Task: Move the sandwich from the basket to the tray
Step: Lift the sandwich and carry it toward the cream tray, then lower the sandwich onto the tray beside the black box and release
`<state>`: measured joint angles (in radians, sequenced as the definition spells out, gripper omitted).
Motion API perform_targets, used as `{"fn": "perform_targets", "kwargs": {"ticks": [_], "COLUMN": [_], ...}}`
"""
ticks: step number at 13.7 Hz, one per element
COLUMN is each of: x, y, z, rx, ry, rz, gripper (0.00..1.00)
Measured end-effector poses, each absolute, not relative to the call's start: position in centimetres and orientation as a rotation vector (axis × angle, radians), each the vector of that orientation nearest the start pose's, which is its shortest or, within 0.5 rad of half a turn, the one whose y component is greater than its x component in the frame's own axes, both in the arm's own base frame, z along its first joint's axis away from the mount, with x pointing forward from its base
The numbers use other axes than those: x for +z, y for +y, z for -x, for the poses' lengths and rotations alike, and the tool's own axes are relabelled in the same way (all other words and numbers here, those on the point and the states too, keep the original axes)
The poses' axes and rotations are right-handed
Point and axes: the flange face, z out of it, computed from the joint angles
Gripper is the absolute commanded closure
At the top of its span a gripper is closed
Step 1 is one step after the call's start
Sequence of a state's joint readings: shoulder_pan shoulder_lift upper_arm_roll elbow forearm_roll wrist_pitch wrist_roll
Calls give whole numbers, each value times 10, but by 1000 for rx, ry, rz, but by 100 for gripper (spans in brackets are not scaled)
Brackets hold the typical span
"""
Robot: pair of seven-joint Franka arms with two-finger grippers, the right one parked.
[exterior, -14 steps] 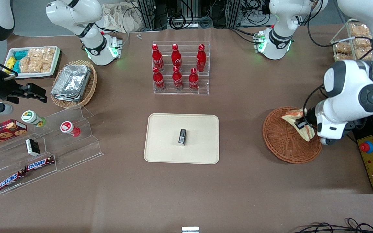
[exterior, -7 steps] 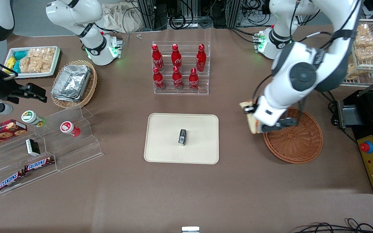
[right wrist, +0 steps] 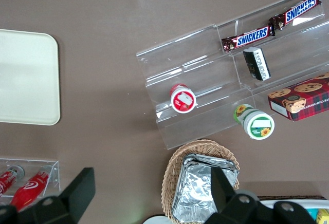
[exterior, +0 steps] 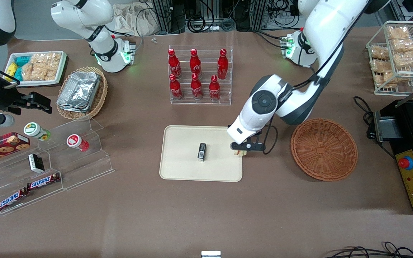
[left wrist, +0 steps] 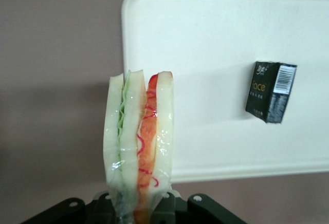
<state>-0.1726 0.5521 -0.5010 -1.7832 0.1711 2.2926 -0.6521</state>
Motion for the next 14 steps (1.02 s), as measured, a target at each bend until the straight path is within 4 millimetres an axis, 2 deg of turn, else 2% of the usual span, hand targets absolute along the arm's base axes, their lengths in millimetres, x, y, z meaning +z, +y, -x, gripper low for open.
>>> {"fn": "perform_targets", "kwargs": {"ticks": [2,3,4,5,8,10,12,14], "x": [248,239,235,233,232,247,285,343], "y": [-388,-388,-388,-389,-389,-386,-370,-337], "z": [-538,-541,-545,-547,-549,-560,-575,-590], "rx": [88,86,70,55,44,-2,-48,-59], "ry": [133,139,142,143,140,122,85,-1], "rz": [3264,3265,3272,3279,3287,3298,3277,3230], "gripper": [90,74,18,0,0,0,0,0]}}
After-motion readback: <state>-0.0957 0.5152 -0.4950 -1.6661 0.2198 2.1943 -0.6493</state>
